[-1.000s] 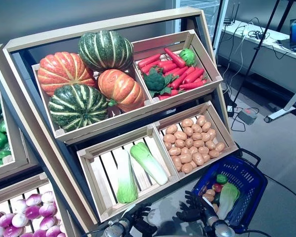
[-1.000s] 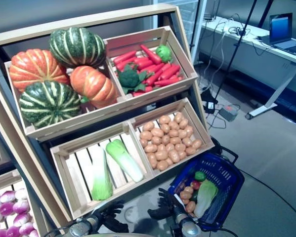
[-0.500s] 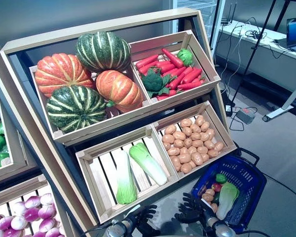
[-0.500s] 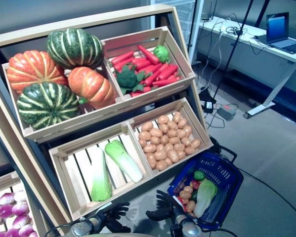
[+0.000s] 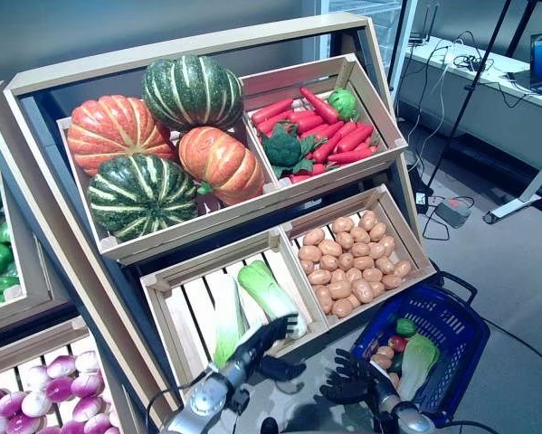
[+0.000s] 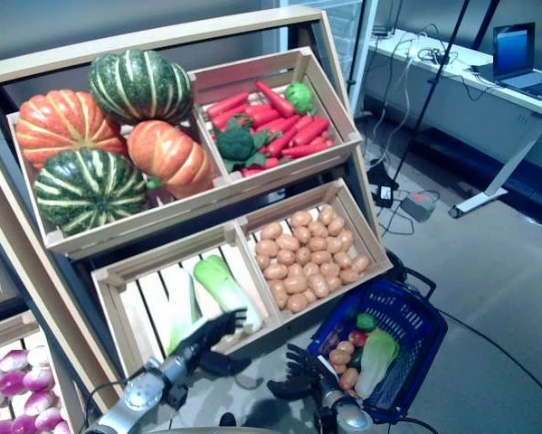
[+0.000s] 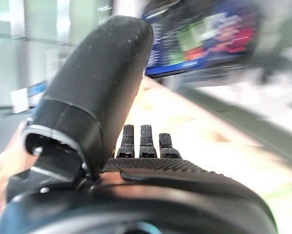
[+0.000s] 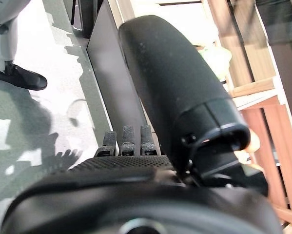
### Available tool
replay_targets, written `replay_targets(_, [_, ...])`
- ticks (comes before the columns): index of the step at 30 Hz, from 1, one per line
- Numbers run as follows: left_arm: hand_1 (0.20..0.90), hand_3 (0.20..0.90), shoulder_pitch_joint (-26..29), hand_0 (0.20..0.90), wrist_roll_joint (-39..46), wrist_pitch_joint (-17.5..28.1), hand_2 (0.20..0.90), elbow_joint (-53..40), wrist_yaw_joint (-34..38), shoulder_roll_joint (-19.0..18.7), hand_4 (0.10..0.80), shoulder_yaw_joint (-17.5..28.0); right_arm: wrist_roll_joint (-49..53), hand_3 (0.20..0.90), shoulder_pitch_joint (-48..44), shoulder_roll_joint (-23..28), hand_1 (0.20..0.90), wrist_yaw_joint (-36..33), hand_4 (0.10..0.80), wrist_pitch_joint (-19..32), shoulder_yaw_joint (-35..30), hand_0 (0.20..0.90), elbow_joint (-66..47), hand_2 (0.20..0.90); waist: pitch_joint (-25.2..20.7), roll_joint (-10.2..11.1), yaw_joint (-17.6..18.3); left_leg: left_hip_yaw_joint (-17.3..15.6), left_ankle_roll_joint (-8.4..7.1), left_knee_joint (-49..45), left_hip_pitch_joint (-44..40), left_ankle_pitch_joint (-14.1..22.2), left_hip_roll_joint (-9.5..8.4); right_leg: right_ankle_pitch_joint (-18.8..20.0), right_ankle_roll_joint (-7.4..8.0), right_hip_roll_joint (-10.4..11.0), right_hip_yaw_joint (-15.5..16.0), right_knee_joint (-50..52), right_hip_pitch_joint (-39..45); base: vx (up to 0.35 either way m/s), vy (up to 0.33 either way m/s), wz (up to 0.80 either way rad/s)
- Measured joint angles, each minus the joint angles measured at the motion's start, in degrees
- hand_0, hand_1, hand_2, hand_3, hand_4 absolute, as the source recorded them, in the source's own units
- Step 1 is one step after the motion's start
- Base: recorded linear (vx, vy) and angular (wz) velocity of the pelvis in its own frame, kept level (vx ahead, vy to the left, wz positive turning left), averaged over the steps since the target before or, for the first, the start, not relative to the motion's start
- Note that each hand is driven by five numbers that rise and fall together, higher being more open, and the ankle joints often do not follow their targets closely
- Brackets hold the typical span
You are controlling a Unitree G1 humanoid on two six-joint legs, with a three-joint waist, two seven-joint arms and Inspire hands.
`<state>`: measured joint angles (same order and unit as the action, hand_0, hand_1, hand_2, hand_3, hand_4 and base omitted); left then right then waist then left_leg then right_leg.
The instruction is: Put vegetables into the basket
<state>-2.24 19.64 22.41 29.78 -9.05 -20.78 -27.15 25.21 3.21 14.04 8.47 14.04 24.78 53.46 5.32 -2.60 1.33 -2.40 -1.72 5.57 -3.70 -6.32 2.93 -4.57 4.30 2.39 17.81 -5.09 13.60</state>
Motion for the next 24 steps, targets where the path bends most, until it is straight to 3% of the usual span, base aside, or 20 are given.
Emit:
replay_targets(5, [0.900,0.900,-0.7,0.900,6.4,0.3,0.900,0.3,2.2,2.1,0.800,7.3,0.7,0.900,2.3,-0.3,0.900,0.3,0.800,-0.1,-3.8,0.900,-2.3,0.900,0.7,-0.1,-0.4,0.0,-0.06,0.0,-0.1,0.0,0.01,0.0,0.02,0.0,0.0,0.0,0.1,0.006,-0.001,0.00])
replay_targets(8, [0.900,0.900,-2.1,0.900,3.6,0.9,0.900,0.9,11.1,2.2,0.800,9.9,2.5,0.900,2.4,-0.4,0.900,0.3,0.800,-0.1,-4.5,0.900,-2.3,0.900,1.0,0.1,-0.6,0.0,-0.06,0.0,0.0,0.0,-0.03,0.0,0.03,0.0,0.0,0.0,0.1,0.036,0.001,0.01])
replay_targets(12, [0.900,0.900,-2.1,0.900,-8.1,0.9,0.900,3.6,25.9,2.0,0.800,10.8,2.8,0.900,2.6,-0.4,0.900,0.3,0.800,-0.1,-4.7,0.900,-2.8,0.900,1.6,0.2,-0.8,0.1,-0.06,0.0,0.0,0.0,-0.06,-0.1,0.03,0.0,0.1,0.0,0.1,0.003,0.009,0.01])
replay_targets(15, [0.900,0.900,-2.0,0.900,-14.7,-0.5,0.900,4.9,33.0,2.0,0.800,10.9,3.0,0.900,2.7,-0.5,0.900,0.3,0.800,0.0,-5.3,0.900,-3.7,0.900,2.2,0.2,-0.8,0.2,-0.04,0.0,0.1,-0.1,-0.08,0.0,0.03,0.0,0.1,0.0,0.0,0.013,0.027,0.01])
replay_targets(21, [0.900,0.900,-0.8,0.900,-17.9,-4.8,0.900,8.2,39.1,2.6,0.800,10.6,4.7,0.900,2.7,0.4,0.900,0.3,0.800,0.1,-6.1,0.900,-6.1,0.900,3.0,0.0,-0.5,0.0,-0.10,-0.2,1.1,-0.2,0.00,0.0,0.01,0.1,0.0,0.1,-1.1,-0.033,0.064,-0.01])
replay_targets(24, [0.900,0.900,2.7,0.900,-17.9,-6.5,0.900,11.8,42.9,3.8,0.800,10.6,5.0,0.900,1.6,1.5,0.900,0.3,0.800,0.1,-6.0,0.900,-6.5,0.900,4.7,0.2,-0.5,0.0,-0.04,-0.5,2.0,-0.7,0.01,0.0,0.03,0.0,-0.1,0.8,-2.2,-0.121,0.047,0.01])
